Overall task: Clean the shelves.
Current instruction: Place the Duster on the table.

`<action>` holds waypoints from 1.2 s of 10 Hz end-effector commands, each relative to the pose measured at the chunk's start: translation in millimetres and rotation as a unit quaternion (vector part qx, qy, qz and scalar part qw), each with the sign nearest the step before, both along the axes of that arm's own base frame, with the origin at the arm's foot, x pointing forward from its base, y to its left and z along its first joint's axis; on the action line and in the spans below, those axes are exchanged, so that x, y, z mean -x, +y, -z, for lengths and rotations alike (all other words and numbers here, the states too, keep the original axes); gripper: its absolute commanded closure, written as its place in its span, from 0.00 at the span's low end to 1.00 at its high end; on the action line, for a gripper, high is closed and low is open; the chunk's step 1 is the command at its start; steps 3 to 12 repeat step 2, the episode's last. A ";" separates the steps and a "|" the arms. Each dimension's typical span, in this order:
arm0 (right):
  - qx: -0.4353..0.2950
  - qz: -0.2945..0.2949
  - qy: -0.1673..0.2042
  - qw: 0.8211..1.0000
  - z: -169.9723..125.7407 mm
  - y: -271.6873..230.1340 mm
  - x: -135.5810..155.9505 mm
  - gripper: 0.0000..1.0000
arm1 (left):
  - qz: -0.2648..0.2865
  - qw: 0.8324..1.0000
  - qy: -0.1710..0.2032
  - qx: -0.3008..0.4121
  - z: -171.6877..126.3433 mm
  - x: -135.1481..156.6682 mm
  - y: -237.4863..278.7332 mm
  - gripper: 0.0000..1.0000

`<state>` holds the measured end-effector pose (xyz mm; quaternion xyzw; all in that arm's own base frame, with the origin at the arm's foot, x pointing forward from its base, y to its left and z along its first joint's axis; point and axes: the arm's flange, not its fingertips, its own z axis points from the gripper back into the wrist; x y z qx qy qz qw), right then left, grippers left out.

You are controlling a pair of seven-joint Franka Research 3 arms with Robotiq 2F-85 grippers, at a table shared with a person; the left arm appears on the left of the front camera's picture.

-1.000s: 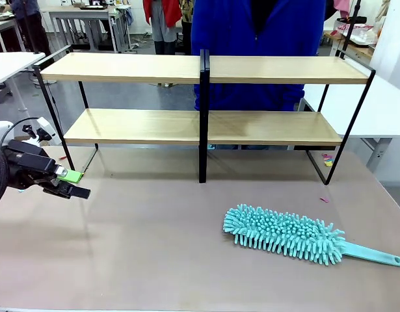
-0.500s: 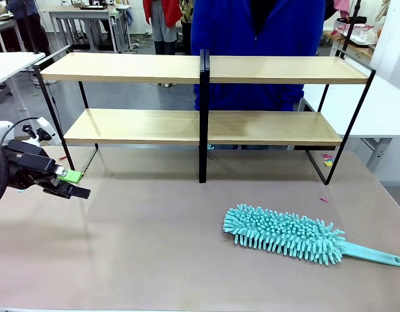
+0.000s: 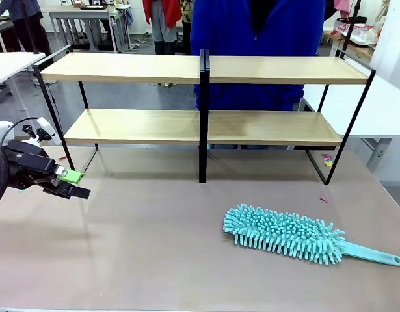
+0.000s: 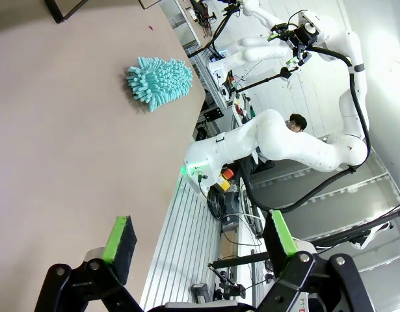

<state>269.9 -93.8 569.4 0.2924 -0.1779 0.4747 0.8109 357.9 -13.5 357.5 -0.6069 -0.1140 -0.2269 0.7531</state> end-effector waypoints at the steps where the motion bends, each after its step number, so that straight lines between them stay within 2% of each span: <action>1: 0.005 -0.005 -0.004 1.000 -1.7 -3.6 -0.1 0.00 | -0.003 1.000 0.001 0.009 -2.4 2.3 -2.7 0.00; 12: 0.005 -0.005 -0.004 1.000 -1.7 -3.6 -0.1 0.00 | -0.003 1.000 0.001 0.009 -2.4 2.3 -2.7 0.00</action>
